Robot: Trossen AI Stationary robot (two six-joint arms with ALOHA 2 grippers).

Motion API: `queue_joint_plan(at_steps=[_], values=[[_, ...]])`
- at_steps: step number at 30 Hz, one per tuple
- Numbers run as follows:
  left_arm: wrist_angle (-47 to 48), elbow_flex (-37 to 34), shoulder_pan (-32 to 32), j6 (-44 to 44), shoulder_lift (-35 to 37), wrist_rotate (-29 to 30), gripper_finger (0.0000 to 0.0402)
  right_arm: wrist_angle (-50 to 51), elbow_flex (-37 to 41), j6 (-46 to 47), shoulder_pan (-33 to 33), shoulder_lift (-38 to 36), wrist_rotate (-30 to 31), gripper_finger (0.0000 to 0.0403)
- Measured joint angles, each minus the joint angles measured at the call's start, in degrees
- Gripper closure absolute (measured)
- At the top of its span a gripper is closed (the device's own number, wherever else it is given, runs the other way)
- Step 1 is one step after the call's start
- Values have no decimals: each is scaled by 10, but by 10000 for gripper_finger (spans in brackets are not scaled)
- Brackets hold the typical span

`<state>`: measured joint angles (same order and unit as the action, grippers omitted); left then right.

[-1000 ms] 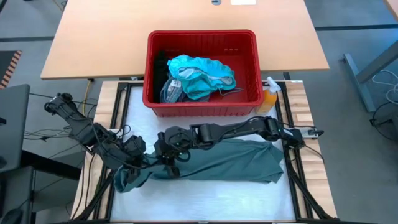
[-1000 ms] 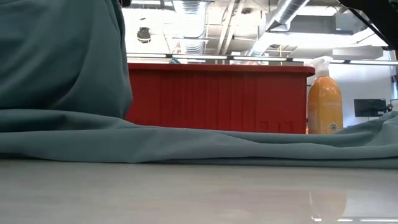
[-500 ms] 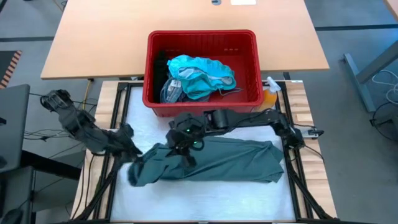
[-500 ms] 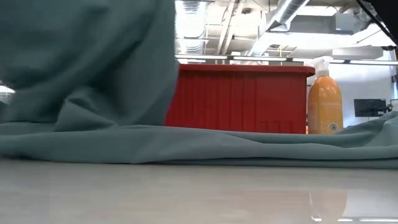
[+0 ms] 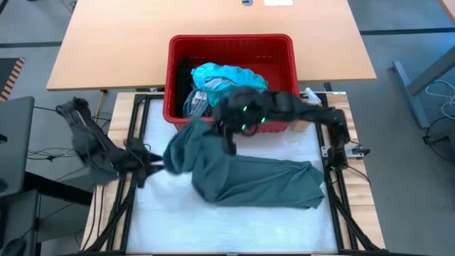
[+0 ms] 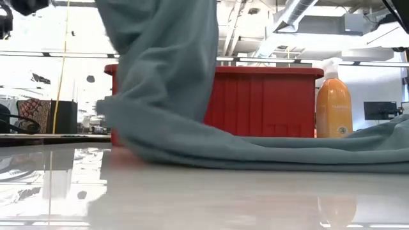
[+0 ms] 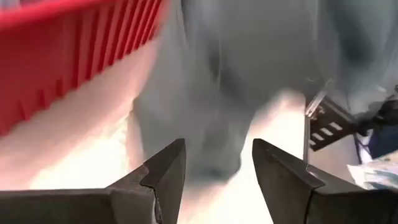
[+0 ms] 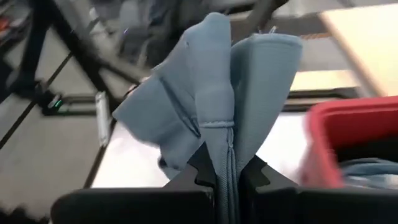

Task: Fold Laundry from Bin
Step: Fold the light blue pants

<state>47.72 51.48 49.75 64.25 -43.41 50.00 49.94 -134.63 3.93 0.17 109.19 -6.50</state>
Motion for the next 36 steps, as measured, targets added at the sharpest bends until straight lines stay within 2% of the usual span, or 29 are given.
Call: queue_joint_plan(at_steps=[4,6,7,9,12,14,16,21,24,31,36], values=[[-87,-107,42,91,-6,58,227,3,-1,1,-27,-26,17,365],[-192,-169,65,117,-16,99,227,4,-1,1,-38,-28,19,365],[-276,-200,72,110,-27,123,227,1,-1,-1,-43,-28,18,365],[-499,-255,73,22,-69,148,227,-2,0,-11,-48,-25,6,365],[-814,-298,43,-144,-170,143,231,-34,0,-24,-48,-17,-16,365],[-945,-297,13,-215,-244,125,234,-54,0,-38,-45,-12,-28,365],[-1015,-278,-22,-248,-316,100,238,-75,0,-43,-44,-11,-38,365],[-1033,-185,-110,-240,-476,17,248,-103,0,-55,-46,-14,-76,365],[-1032,-110,-153,-241,-562,7,256,-103,0,-64,-48,-15,-102,365],[-967,51,-195,-267,-703,49,288,-102,0,-88,-45,-17,-103,365],[-869,117,-195,-289,-744,198,322,-100,0,-85,-48,-32,-132,365]])
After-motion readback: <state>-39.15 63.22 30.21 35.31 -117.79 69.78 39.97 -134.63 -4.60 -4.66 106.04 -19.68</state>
